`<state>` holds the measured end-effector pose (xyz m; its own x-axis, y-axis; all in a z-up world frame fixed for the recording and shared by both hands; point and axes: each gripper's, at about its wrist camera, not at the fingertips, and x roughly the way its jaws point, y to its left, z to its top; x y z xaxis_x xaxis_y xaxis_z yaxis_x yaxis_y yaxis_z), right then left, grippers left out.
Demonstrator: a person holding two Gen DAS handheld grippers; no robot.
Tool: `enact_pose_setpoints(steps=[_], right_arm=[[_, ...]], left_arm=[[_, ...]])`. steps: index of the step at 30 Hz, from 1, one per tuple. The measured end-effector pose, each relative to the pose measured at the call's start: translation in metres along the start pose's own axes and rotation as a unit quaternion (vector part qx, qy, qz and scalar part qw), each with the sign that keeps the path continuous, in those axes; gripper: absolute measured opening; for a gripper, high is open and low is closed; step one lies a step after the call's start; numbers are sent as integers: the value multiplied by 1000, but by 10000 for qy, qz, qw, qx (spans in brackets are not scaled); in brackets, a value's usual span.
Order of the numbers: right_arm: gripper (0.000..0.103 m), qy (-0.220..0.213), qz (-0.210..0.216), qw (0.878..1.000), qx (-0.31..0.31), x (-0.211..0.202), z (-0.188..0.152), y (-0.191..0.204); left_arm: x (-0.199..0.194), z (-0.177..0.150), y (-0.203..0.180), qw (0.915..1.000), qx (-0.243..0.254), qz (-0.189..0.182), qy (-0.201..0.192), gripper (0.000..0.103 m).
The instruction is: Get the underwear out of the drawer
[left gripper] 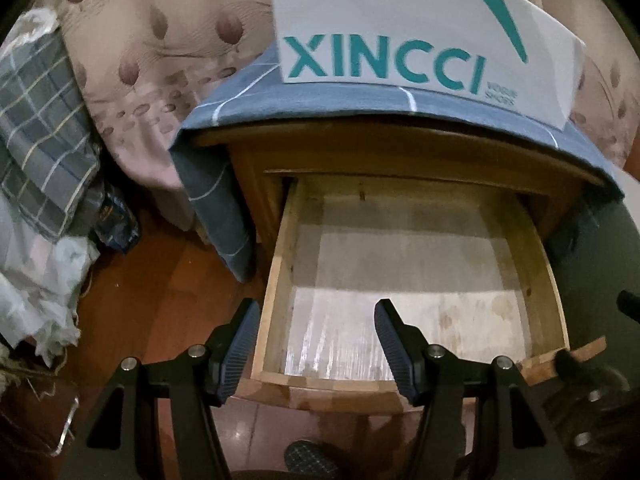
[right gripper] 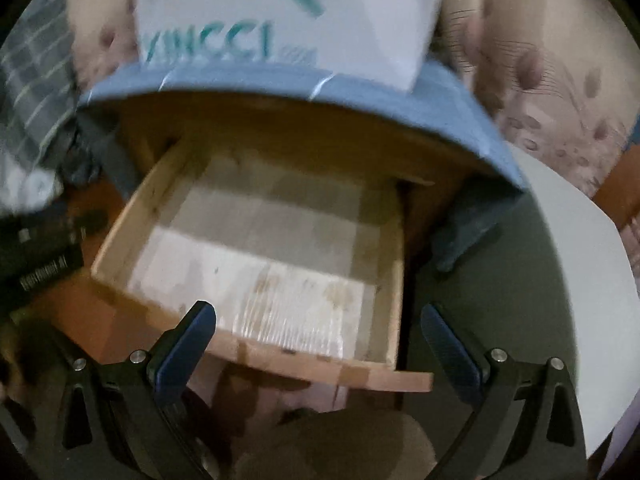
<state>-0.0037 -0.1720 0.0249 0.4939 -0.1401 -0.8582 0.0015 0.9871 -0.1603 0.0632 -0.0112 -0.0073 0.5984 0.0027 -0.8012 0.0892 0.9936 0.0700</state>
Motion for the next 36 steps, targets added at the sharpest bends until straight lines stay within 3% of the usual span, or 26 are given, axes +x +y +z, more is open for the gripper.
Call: enact_pose_setpoints(steps=[12,36], right_arm=[[101,376,173,9986,319,22,-5,-4],[102,417,99,9978,499,24,-4,-7]], left_arm=[[2,0,-7,9998,143,-113,15,62],[0,-2,-6,9997,3,-202,126,61]])
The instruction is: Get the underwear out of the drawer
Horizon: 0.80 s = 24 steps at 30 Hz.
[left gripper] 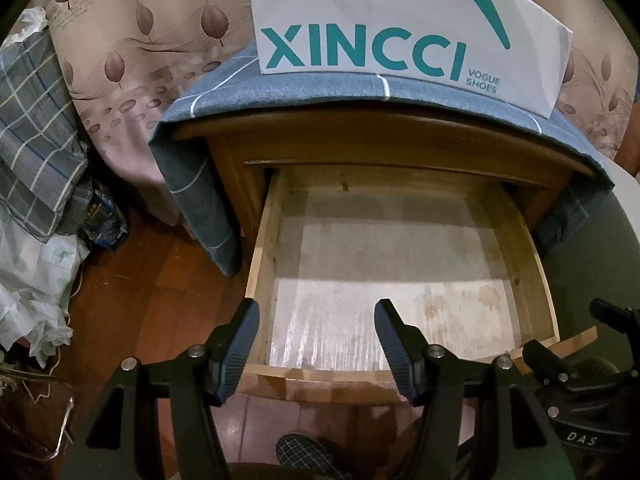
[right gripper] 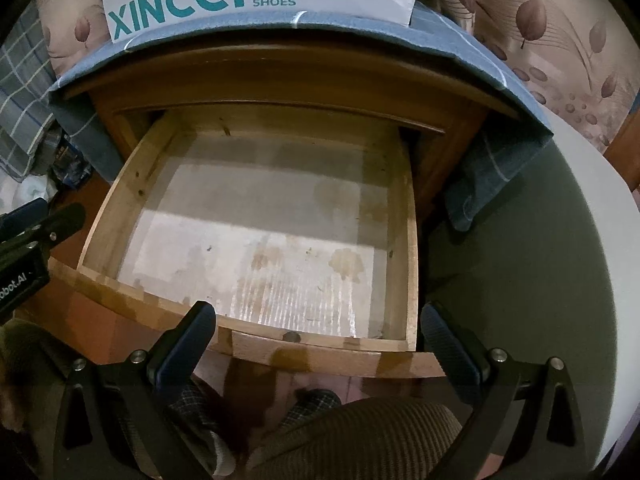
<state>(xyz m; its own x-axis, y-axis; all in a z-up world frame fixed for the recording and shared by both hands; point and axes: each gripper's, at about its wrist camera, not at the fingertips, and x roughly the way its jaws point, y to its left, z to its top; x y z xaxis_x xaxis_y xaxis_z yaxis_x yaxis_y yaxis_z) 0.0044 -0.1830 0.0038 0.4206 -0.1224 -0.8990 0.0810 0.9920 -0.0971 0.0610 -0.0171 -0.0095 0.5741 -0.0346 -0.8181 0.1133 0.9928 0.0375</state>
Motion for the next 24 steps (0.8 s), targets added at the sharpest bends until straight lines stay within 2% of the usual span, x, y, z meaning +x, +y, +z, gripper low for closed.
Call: enact_pose_setpoints(steps=[24], right_arm=[[102,17,2,10000,3,1,-1,0]], left_arm=[[2,1,0,10000,-20,-79,-3,61]])
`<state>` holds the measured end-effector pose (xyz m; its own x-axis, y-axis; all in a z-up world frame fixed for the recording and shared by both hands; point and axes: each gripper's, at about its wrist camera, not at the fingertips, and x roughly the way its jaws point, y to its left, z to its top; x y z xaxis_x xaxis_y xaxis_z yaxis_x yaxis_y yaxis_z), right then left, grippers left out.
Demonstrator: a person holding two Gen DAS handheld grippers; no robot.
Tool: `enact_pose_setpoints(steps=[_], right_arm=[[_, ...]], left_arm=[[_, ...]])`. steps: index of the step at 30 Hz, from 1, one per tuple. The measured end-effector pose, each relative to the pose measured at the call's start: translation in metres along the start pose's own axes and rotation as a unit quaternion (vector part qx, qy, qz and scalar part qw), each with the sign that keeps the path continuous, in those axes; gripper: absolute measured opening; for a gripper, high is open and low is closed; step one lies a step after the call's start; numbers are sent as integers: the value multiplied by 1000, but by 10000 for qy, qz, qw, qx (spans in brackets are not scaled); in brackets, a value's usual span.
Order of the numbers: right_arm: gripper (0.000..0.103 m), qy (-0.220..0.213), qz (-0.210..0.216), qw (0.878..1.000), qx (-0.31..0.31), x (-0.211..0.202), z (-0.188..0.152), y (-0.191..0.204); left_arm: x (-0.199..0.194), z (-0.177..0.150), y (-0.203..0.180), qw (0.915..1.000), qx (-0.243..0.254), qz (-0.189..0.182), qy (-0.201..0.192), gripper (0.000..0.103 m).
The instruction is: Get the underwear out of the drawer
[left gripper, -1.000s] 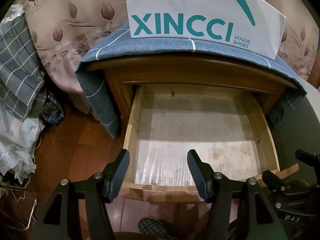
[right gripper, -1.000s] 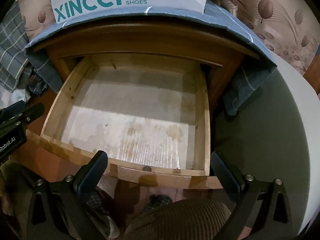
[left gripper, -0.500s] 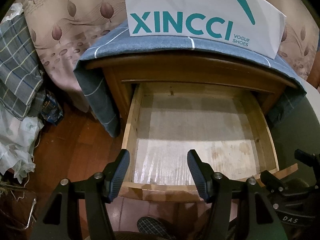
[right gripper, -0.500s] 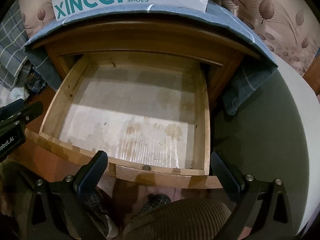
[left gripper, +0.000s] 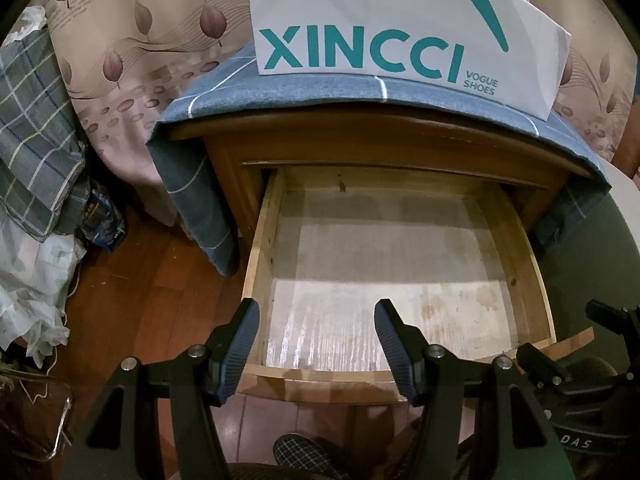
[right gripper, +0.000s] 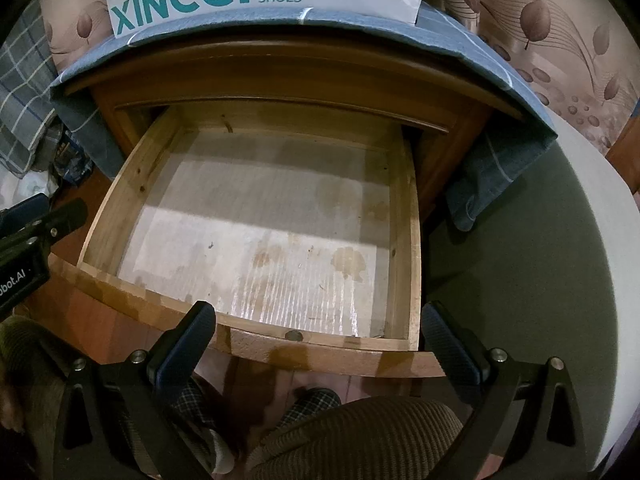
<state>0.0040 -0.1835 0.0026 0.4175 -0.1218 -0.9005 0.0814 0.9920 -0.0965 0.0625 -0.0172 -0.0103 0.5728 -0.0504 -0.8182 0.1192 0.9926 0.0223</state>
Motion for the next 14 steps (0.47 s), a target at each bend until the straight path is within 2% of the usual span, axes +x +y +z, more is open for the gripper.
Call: enact_pose_setpoints(steps=[14], right_arm=[[102,19,-11,10000,-31,2,0,1]], left_arm=[[-3,0,-2,9999,38,-62,-88,61]])
